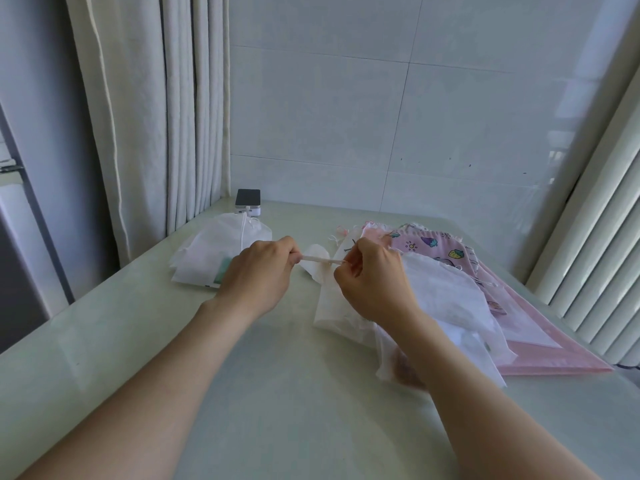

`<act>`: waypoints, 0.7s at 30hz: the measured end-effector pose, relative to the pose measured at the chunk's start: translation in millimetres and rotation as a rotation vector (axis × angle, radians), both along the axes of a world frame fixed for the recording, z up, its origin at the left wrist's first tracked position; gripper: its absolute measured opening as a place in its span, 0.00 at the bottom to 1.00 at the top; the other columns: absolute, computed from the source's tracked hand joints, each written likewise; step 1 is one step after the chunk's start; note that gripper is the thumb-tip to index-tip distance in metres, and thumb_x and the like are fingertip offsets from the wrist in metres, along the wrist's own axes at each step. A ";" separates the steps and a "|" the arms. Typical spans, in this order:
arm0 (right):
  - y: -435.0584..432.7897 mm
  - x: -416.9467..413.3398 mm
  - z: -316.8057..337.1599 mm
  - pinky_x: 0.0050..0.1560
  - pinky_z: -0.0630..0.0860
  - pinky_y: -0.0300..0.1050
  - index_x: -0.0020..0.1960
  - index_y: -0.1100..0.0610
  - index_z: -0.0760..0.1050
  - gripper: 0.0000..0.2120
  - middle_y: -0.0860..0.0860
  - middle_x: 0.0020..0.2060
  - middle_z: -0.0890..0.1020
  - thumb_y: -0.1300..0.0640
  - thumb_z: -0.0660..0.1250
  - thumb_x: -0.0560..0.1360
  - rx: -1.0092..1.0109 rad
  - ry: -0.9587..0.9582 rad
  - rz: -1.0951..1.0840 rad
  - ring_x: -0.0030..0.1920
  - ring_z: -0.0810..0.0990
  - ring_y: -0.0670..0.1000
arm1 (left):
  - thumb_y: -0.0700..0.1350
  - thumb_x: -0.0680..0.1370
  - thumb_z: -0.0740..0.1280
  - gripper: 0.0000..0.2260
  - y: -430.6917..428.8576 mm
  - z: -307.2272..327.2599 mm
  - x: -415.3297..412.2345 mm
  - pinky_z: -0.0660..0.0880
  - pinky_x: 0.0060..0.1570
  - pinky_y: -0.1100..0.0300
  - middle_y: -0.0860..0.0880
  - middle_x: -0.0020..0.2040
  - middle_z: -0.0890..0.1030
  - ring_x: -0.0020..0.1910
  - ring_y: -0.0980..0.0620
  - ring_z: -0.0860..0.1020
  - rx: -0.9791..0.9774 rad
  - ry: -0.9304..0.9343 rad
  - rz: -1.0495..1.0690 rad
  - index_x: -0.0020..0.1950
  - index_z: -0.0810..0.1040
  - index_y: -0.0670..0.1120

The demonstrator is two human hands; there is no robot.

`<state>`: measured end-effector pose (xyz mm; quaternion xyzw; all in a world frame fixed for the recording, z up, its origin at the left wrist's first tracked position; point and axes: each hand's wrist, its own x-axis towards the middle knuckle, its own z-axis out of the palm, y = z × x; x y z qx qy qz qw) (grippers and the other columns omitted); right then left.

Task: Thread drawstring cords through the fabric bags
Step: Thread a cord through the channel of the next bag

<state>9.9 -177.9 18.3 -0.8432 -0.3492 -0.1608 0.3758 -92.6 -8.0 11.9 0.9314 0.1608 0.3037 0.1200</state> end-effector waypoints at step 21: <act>-0.4 -9.6 3.6 0.46 0.84 0.64 0.44 0.62 0.78 0.06 0.57 0.38 0.85 0.62 0.63 0.75 0.273 0.440 0.118 0.35 0.88 0.52 | 0.55 0.81 0.69 0.05 -7.7 -6.2 5.7 0.79 0.44 0.50 0.60 0.49 0.77 0.37 0.58 0.79 -0.040 -0.101 -0.263 0.48 0.83 0.57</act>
